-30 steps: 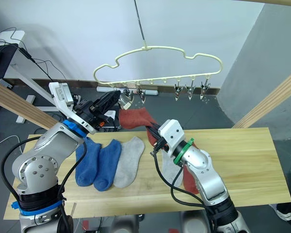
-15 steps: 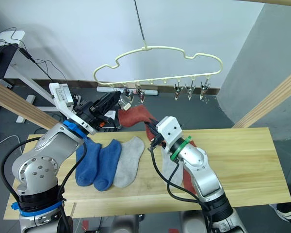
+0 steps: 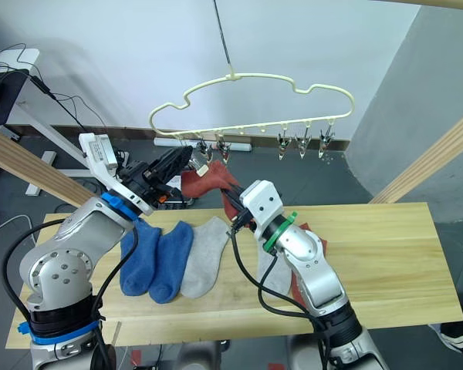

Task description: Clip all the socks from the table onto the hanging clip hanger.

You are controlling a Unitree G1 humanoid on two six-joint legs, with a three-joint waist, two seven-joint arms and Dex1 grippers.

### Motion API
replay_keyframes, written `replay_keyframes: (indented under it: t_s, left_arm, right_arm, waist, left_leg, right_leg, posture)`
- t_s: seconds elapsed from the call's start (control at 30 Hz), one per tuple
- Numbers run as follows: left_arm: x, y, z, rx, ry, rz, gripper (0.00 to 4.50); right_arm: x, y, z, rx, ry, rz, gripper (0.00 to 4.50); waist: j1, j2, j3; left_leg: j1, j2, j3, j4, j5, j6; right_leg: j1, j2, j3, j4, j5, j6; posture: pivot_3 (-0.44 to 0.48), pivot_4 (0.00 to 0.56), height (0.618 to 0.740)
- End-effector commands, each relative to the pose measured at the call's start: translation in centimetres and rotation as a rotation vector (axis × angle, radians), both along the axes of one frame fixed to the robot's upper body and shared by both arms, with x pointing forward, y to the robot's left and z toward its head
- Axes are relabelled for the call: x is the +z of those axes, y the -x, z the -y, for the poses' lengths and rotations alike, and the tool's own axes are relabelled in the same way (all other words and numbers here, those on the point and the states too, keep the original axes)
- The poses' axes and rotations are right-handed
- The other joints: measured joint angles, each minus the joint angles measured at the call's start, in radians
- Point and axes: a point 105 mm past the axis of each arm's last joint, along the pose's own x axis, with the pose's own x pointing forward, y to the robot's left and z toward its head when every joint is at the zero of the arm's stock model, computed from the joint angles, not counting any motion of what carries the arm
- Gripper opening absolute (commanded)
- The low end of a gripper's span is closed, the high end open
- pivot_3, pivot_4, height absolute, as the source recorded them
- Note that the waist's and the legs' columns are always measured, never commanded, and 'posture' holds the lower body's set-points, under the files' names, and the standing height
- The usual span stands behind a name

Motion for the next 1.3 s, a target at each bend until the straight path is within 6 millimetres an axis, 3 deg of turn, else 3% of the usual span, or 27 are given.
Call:
replay_keyframes:
  t_s: [0.03, 0.07, 0.33, 0.43, 0.57, 0.7, 0.87, 1.0, 1.17, 1.3]
  left_arm:
    - [1.1, 0.8, 0.3, -0.006, -0.012, 0.06, 0.08]
    - [1.1, 0.8, 0.2, 0.002, -0.011, 0.061, 0.08]
    - [0.9, 1.1, 0.2, -0.016, -0.034, 0.065, 2.51]
    - [0.5, 1.2, -0.1, -0.002, -0.091, 0.07, 2.54]
    - [-0.1, 1.4, -0.4, 0.013, -0.167, 0.082, 2.54]
    - [-0.7, 1.4, -0.9, 0.073, -0.297, 0.143, 2.54]
    - [-1.3, 1.2, -1.9, 0.2, -0.395, 0.229, 2.54]
    - [-1.7, 1.5, -2.3, 0.243, -0.43, 0.272, 2.54]
    - [-2.0, 2.2, 0.1, 0.191, -0.44, 0.345, 2.54]
    - [-2.2, 1.9, 1.4, 0.198, -0.415, 0.372, 2.54]
  right_arm:
    - [1.3, 0.5, -0.5, 0.025, -0.04, 0.04, 0.0]
    - [1.3, 0.5, -0.5, 0.027, -0.04, 0.04, 0.0]
    - [0.8, 0.8, -1.0, 0.062, -0.013, 0.033, 0.0]
    - [-0.3, 0.9, -1.3, 0.075, 0.052, 0.015, 0.78]
    - [-1.6, 1.0, -1.3, 0.092, 0.149, -0.006, 2.17]
    - [-2.6, 1.0, 0.3, 0.077, 0.245, -0.018, 2.17]
    - [-2.4, 2.2, 4.1, 0.103, 0.318, -0.047, 2.17]
    - [-0.9, 3.2, 6.9, 0.131, 0.329, -0.068, 2.17]
    - [2.7, 4.3, 10.2, 0.185, 0.315, -0.101, 2.17]
    - [4.5, 4.6, 11.7, 0.167, 0.301, -0.142, 2.17]
  waist:
    - [0.0, 0.0, 0.0]
    - [0.0, 0.0, 0.0]
    - [0.0, 0.0, 0.0]
    - [0.0, 0.0, 0.0]
    - [0.0, 0.0, 0.0]
    - [0.0, 0.0, 0.0]
    - [0.003, 0.0, 0.0]
    - [0.002, 0.0, 0.0]
    - [0.001, 0.0, 0.0]
    - [-0.001, 0.0, 0.0]
  left_leg:
    - [0.0, 0.0, 0.0, 0.0, 0.0, 0.0]
    - [0.0, 0.0, 0.0, 0.0, 0.0, 0.0]
    - [0.0, 0.0, 0.0, 0.0, 0.0, 0.0]
    - [0.0, 0.0, 0.0, 0.0, 0.0, 0.0]
    - [0.0, 0.0, 0.0, 0.0, 0.0, 0.0]
    - [0.0, 0.0, 0.0, 0.0, 0.0, 0.0]
    - [0.0, -0.001, 0.0, 0.0, 0.0, 0.001]
    - [0.0, -0.001, 0.0, 0.0, -0.001, 0.003]
    - [0.0, -0.002, 0.0, 0.001, -0.001, 0.004]
    - [0.0, -0.002, 0.0, 0.002, -0.001, 0.004]
  right_leg:
    - [0.0, 0.0, 0.0, 0.0, 0.0, 0.0]
    - [0.0, 0.0, 0.0, 0.0, 0.0, 0.0]
    - [0.0, 0.0, 0.0, 0.0, 0.0, 0.0]
    - [0.0, 0.0, 0.0, 0.0, 0.0, 0.0]
    - [0.0, 0.0, 0.0, 0.001, 0.0, 0.0]
    - [0.0, 0.0, 0.0, 0.0, 0.0, 0.0]
    - [0.0, -0.001, 0.0, -0.001, 0.0, 0.0]
    - [0.0, -0.001, 0.0, 0.0, 0.0, 0.0]
    - [0.001, -0.001, 0.0, 0.0, 0.0, -0.001]
    - [0.002, 0.0, 0.0, 0.001, 0.001, -0.001]
  posture:
    - [-0.13, 0.363, 0.74]
    - [-0.13, 0.363, 0.74]
    - [-0.127, 0.361, 0.74]
    - [-0.125, 0.359, 0.74]
    - [-0.123, 0.359, 0.74]
    - [-0.128, 0.36, 0.74]
    - [-0.145, 0.361, 0.74]
    - [-0.145, 0.361, 0.74]
    - [-0.171, 0.362, 0.74]
    - [-0.187, 0.363, 0.74]
